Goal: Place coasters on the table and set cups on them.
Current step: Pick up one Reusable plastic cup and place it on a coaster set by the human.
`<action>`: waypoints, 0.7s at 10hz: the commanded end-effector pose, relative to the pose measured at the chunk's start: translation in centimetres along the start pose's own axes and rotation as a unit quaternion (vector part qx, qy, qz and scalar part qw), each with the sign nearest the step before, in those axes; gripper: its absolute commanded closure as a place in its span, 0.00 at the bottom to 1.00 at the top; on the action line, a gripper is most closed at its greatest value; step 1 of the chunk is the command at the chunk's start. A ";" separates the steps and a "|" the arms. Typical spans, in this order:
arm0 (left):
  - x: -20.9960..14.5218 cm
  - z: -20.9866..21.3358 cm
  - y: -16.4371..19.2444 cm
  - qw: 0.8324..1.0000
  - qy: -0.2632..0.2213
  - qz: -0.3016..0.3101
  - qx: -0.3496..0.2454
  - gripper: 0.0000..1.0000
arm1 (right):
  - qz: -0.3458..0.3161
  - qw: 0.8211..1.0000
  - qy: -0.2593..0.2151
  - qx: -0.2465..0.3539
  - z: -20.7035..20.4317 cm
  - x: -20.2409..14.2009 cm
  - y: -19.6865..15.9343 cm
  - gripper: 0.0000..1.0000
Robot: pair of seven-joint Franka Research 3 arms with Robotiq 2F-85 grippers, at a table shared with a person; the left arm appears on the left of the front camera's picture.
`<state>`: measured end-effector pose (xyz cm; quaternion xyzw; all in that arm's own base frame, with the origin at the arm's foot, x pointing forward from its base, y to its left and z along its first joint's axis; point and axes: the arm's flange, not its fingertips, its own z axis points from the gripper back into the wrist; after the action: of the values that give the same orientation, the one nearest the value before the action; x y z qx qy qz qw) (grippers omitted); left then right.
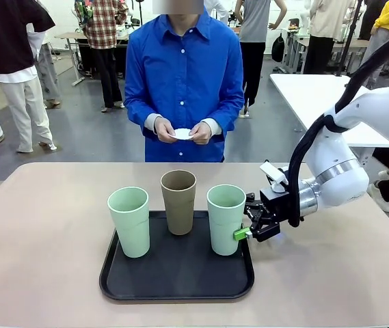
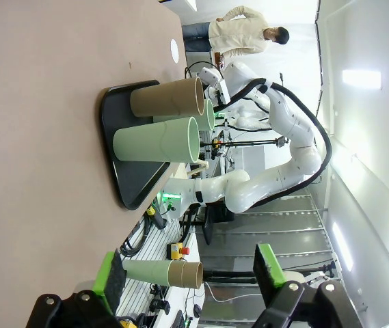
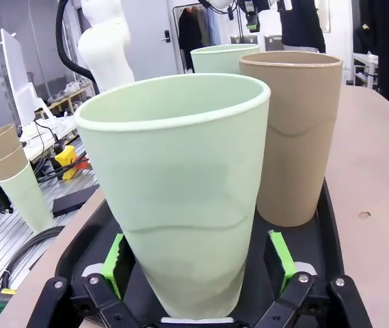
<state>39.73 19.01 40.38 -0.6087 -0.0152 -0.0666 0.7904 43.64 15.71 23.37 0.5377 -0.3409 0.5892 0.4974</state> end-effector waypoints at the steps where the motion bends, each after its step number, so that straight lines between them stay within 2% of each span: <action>1: 0.0 0.1 -0.2 1.000 -0.003 -0.003 -0.004 0.00 | 0.007 1.000 -0.002 0.024 -0.5 -0.2 -0.5 0.00; 7: 0.0 0.1 -0.2 1.000 -0.003 -0.003 -0.004 0.00 | 0.008 0.999 -0.008 0.049 -2.5 -0.4 -1.1 0.00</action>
<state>39.73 19.01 40.38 -0.6087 -0.0152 -0.0666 0.7904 43.32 17.75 22.74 0.5591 -0.3221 0.5994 0.4736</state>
